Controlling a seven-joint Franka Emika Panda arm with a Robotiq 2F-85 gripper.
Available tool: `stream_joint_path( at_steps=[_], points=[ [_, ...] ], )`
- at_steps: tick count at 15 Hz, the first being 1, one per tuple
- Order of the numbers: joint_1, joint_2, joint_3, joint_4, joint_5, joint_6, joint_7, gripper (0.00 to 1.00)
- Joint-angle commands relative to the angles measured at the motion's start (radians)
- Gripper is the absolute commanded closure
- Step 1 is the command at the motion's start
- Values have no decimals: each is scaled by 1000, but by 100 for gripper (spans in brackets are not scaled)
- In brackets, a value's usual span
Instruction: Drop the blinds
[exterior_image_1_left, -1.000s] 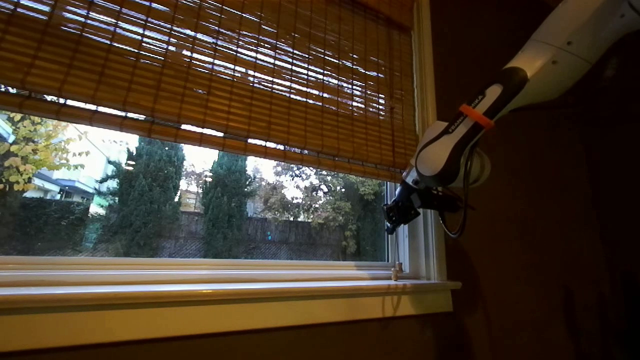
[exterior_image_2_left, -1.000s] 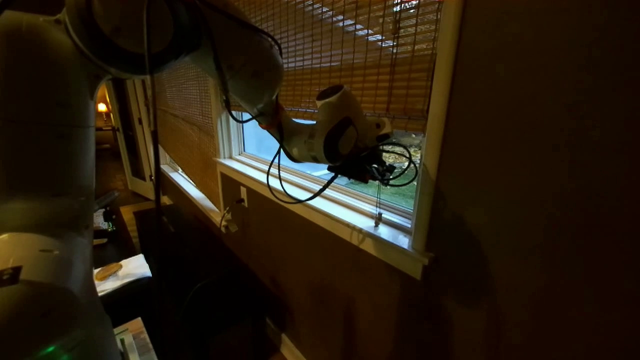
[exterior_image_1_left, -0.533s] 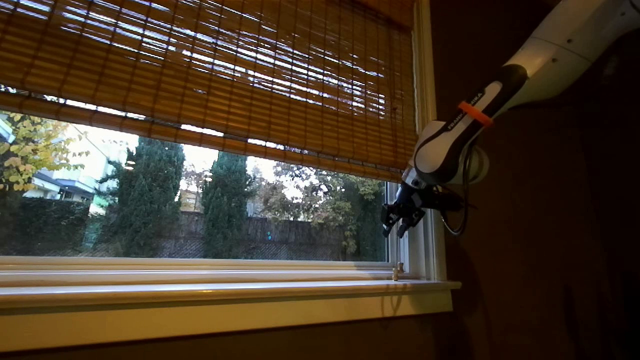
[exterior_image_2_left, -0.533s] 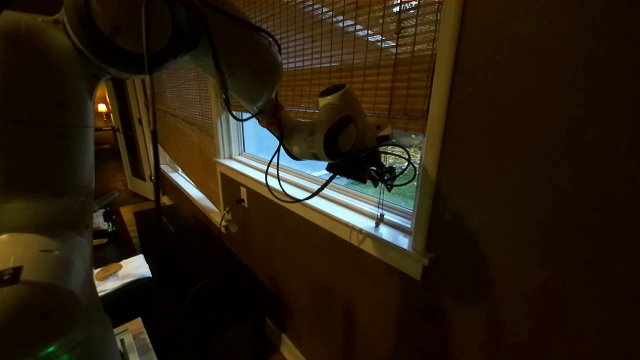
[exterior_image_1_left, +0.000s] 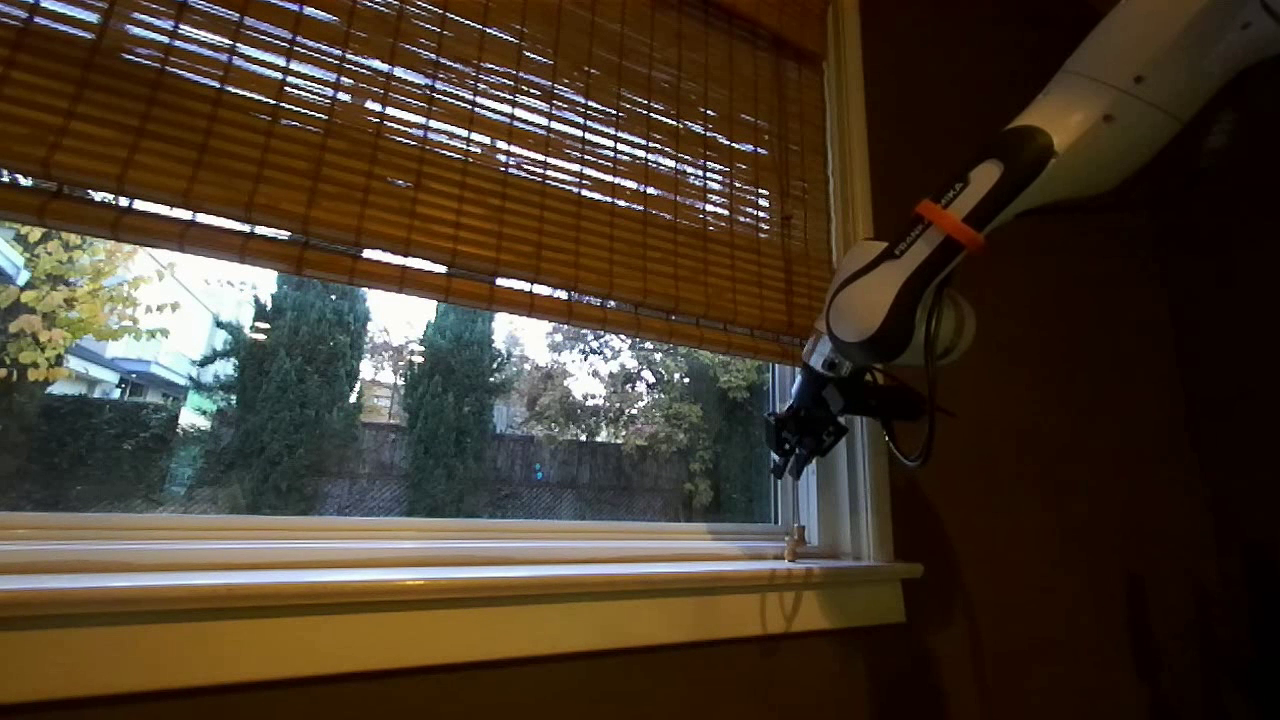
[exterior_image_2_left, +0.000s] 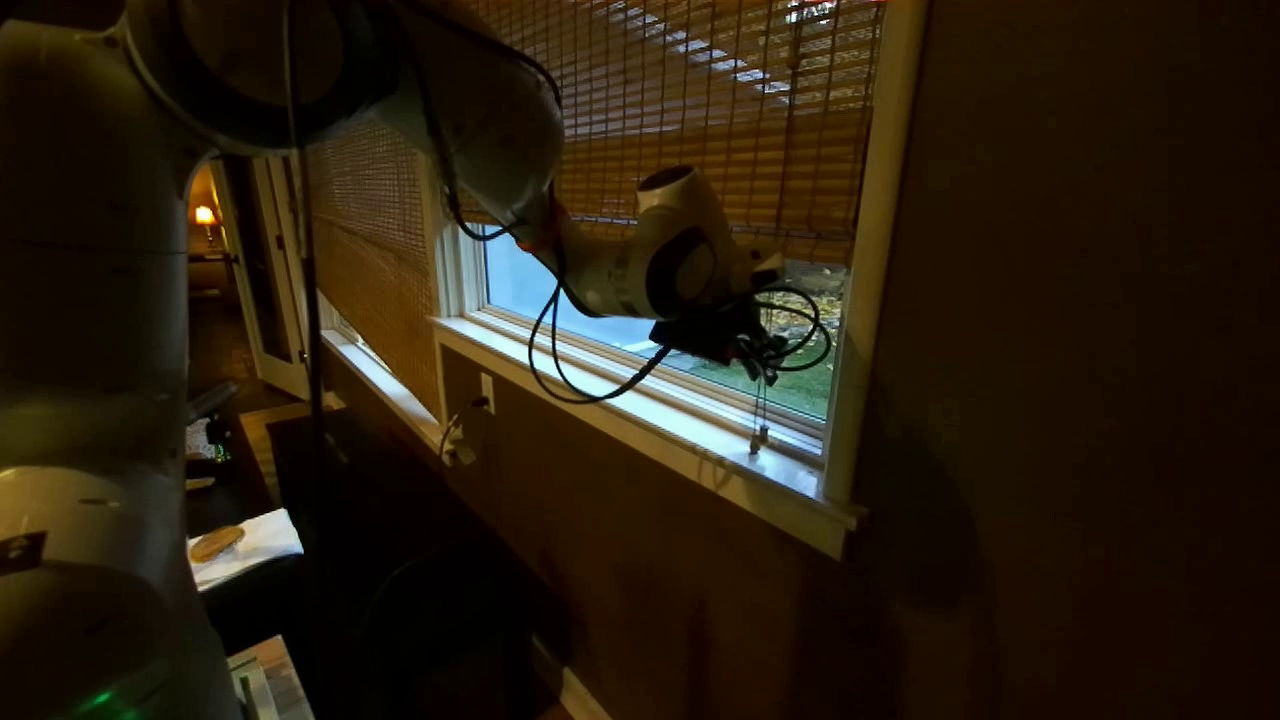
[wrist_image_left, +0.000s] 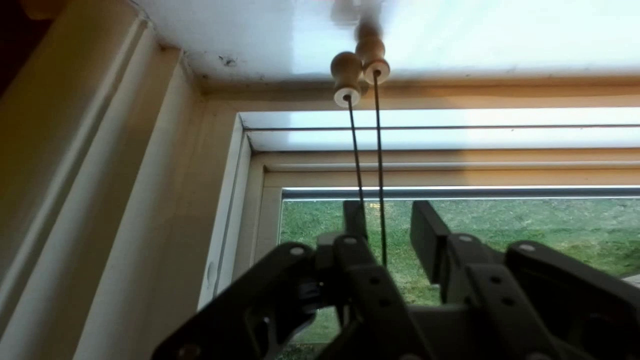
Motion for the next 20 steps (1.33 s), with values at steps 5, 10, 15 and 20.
stream_joint_path(
  at_steps=[5, 10, 15, 20],
  points=[
    [15, -22, -11, 10, -27, -72, 42, 100],
    [38, -80, 57, -33, 197, -94, -109, 99],
    [52, -152, 239, -48, 472, -99, -320, 99],
    [108, -165, 347, -33, 602, -89, -493, 99]
  ],
)
